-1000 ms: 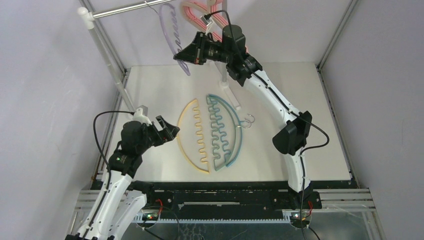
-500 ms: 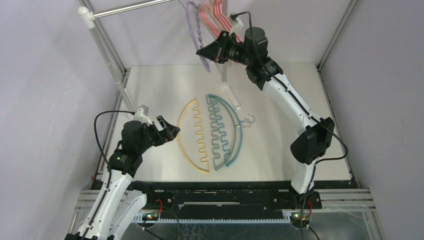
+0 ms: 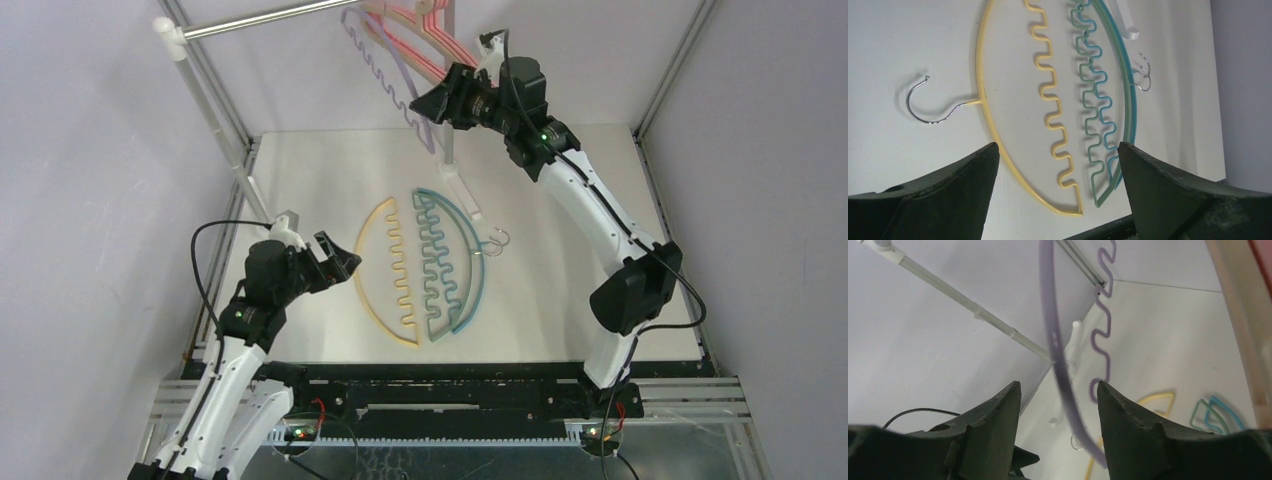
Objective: Organize the hangers
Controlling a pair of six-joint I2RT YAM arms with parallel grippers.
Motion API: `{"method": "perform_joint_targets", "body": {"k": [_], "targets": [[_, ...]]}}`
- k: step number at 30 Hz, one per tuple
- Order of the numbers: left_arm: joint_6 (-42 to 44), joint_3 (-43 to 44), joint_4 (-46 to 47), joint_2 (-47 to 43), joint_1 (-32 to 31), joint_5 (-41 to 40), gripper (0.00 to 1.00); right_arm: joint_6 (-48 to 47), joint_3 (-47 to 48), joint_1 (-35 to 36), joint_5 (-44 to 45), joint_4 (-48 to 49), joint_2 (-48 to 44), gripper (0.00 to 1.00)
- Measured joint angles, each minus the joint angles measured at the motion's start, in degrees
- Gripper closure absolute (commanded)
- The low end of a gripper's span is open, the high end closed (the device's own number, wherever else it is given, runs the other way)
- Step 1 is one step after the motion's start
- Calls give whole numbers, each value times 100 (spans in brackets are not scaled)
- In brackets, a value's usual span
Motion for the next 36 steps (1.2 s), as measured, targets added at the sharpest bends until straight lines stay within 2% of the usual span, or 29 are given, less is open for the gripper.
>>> {"method": "perform_joint_targets", "body": {"k": [7,10,12,13,17,19,24,30,36], "targets": [[26,-61,7,103,0,-7,6,-750,-111,168,599,-562,-660,30],[57,-59,11,192,0,-22,6,-1329,-118,466,1196,-874,-1071,19],[59,-59,20,271,0,-44,5,-1812,-214,876,1687,-1012,-1425,7],[59,-61,28,308,-2,-50,4,-2026,-260,1091,1910,-1078,-1576,5],[57,-85,44,411,0,-136,3,-2739,-319,1871,2522,-1427,-1978,5],[52,-85,46,457,0,-170,3,-2883,-455,2039,2608,-1578,-2103,6],[-20,-85,39,564,0,-372,3,-2922,-1714,2345,2658,-1849,-2430,8],[-273,-286,7,649,310,-551,3,-2922,-2726,3169,2472,-2229,-2015,12],[-151,-254,-149,911,1034,-555,3,-2924,-2811,3486,2144,-2151,-1349,19]]}}
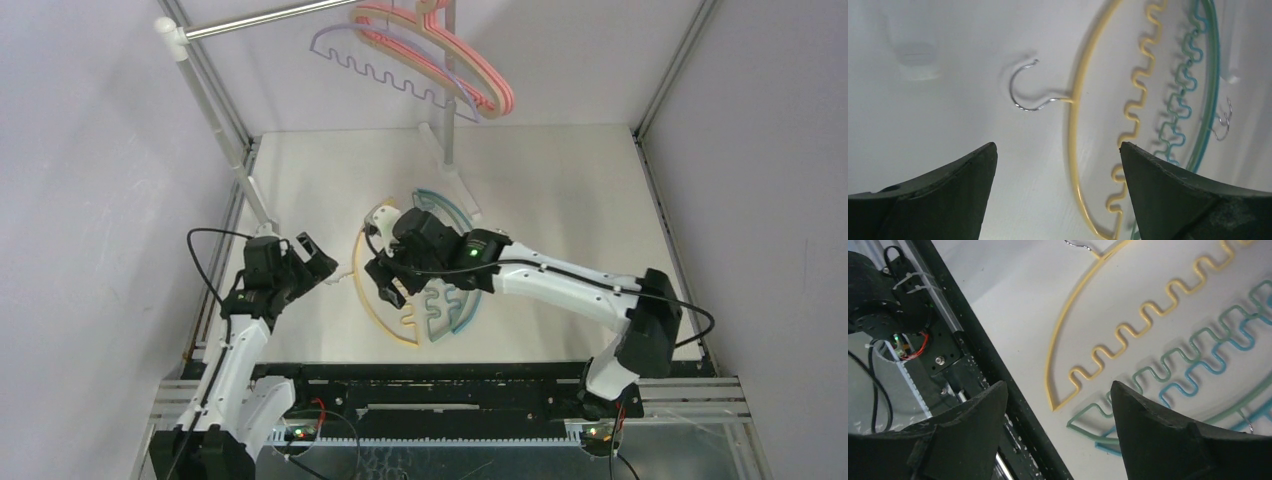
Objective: Organize the hangers
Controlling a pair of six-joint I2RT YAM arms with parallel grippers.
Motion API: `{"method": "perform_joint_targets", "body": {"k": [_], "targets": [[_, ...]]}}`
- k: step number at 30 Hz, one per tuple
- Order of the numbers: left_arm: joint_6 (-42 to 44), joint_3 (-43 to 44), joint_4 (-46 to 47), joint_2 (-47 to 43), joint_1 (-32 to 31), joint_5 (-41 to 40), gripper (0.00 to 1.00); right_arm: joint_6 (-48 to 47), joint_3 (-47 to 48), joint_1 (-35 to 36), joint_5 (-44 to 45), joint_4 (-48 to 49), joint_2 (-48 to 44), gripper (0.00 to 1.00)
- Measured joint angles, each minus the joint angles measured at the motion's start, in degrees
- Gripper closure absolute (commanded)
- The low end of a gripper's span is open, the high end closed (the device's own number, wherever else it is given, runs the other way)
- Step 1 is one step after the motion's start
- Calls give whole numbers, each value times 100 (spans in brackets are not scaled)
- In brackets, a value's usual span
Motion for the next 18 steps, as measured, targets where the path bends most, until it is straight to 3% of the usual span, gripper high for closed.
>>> {"method": "perform_joint_targets", "body": {"k": [5,8,13,18], "targets": [[273,79,-153,96,710,63,3,4,79,116,-153,232,817,31],[417,76,-160,96,1023,162,3,72,98,216,-203,361,1410,32],[546,76,-109,184,1152,389,3,125,98,538,-28,442,2297,34],[560,76,-28,251,1156,529,3,184,98,651,42,490,2601,35]]}}
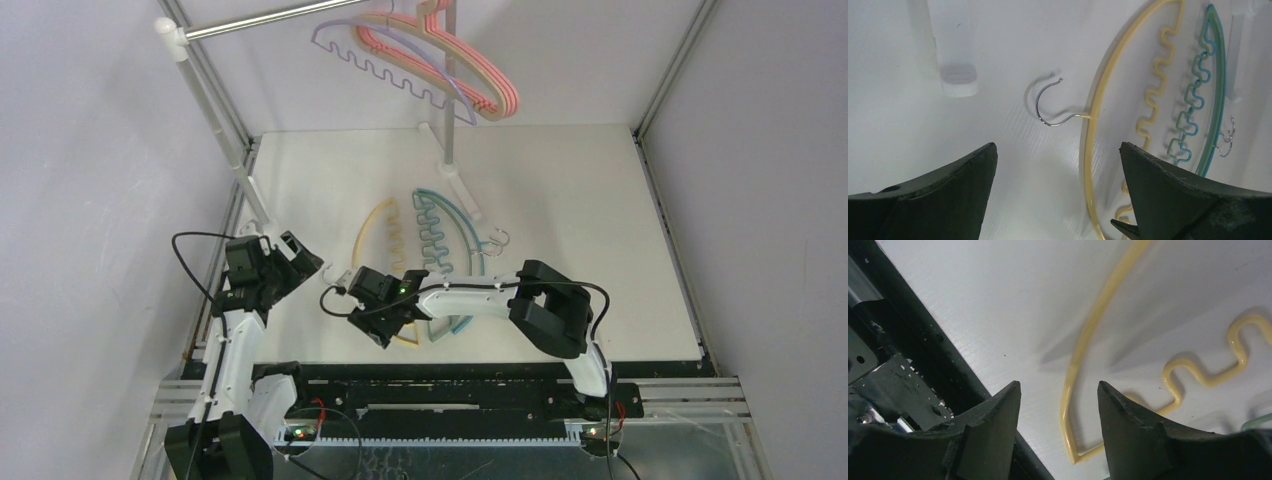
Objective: Organize the hangers
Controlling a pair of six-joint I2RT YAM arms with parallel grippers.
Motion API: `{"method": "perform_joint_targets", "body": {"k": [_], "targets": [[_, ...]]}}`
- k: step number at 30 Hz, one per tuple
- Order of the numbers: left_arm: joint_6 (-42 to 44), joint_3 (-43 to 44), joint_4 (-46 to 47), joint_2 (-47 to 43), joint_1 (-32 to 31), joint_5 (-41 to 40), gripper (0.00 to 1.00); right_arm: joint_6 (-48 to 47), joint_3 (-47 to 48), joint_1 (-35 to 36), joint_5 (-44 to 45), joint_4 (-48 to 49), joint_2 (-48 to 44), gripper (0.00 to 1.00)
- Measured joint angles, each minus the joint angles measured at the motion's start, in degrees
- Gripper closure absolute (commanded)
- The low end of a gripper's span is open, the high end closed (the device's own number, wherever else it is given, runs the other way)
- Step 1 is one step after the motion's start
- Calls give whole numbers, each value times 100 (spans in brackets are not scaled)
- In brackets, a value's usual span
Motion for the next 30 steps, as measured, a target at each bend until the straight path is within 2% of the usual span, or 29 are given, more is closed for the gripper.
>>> {"method": "perform_joint_targets", "body": {"k": [16,18,21,26,30], "targets": [[-9,-2,197,-269,2,160,3,96,-208,-15,579,470,155,54],[-11,-15,199,-313,2,164,3,103,-234,-11,614,520,155,64],[-15,-31,192,-391,2,173,3,107,-262,-7,629,608,155,99],[-59,-76,166,-643,4,170,3,160,-280,-81,481,658,151,100],[-81,-61,149,-741,7,170,3,190,-282,-400,-197,678,138,100]]}}
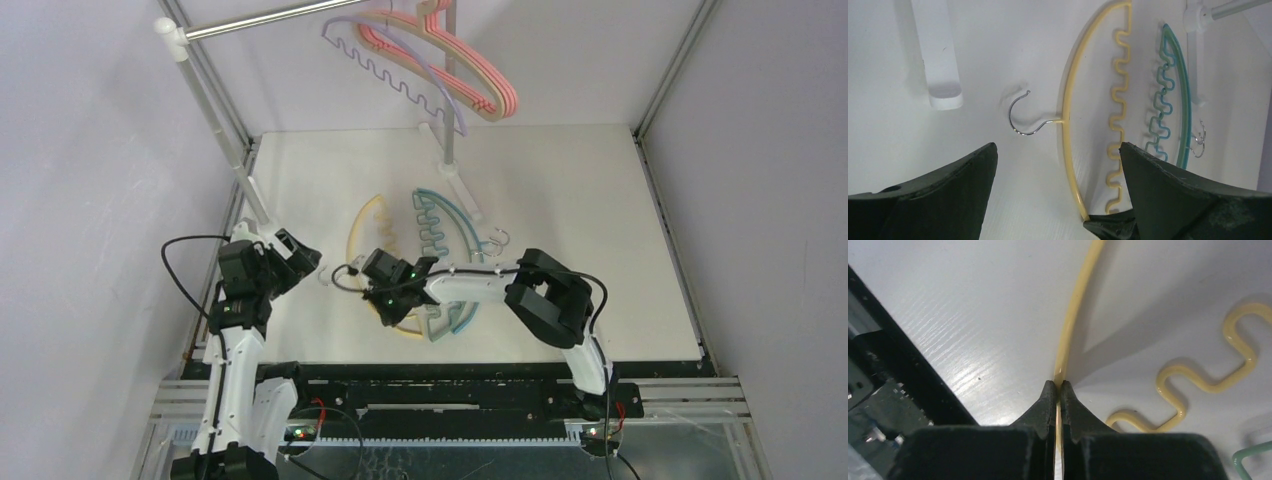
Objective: Organize the hangers
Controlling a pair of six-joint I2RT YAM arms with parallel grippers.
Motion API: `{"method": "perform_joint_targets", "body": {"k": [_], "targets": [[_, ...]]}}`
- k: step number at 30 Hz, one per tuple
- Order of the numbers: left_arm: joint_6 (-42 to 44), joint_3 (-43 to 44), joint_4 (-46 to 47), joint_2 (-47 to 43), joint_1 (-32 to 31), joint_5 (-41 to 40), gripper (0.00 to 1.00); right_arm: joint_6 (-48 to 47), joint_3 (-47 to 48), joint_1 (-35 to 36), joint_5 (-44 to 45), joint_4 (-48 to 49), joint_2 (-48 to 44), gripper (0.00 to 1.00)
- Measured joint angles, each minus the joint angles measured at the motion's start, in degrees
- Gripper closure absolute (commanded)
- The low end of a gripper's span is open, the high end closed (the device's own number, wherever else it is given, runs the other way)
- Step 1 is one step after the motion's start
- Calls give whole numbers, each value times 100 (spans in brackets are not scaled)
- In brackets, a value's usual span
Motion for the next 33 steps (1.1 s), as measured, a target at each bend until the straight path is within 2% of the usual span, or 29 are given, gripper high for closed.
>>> {"method": "perform_joint_targets", "body": {"k": [6,12,22,28,33], "targets": [[-146,258,-101,-33,9,11,3,442,251,-1012,-1578,-151,0,100],[-332,616,-11,-251,11,85,5,848,1036,-1681,-2409,-114,-48,100],[-597,284,-59,-732,11,376,6,1847,1073,-1790,-3383,448,-157,100],[-643,264,-90,-758,11,422,7,2393,1117,-1908,-3521,730,-444,100],[-643,264,-105,-804,11,463,7,2664,1606,-1928,-3523,798,-691,100]]}}
